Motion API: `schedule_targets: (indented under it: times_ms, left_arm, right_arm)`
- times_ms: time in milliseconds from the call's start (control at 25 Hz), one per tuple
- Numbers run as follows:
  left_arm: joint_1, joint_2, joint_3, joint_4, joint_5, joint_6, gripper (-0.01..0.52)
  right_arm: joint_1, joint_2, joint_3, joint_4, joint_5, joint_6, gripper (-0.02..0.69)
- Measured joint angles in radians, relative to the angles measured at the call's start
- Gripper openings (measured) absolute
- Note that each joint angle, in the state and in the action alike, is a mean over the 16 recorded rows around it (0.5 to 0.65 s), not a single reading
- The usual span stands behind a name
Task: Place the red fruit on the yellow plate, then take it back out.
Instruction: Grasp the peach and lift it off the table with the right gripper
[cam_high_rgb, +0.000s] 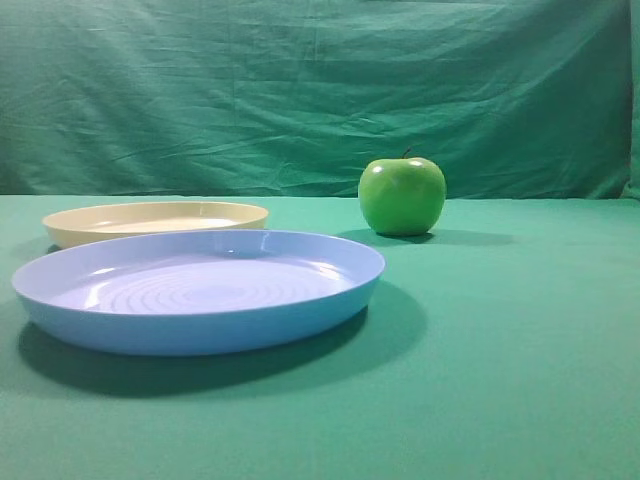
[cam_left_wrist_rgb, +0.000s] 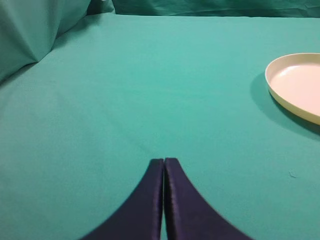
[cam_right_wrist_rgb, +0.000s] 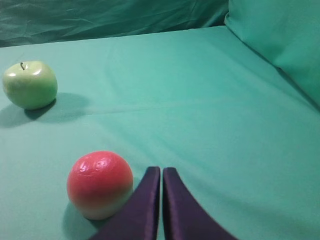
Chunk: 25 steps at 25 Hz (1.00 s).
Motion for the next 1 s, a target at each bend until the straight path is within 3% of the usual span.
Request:
schedule_targets:
  times_ms: [1000]
  left_arm:
    - [0.000,0.000,0.000,0.000,0.000,0.001,0.000]
  right_arm:
    - [0.000,0.000,0.001,0.008,-0.030,0.000,0.000]
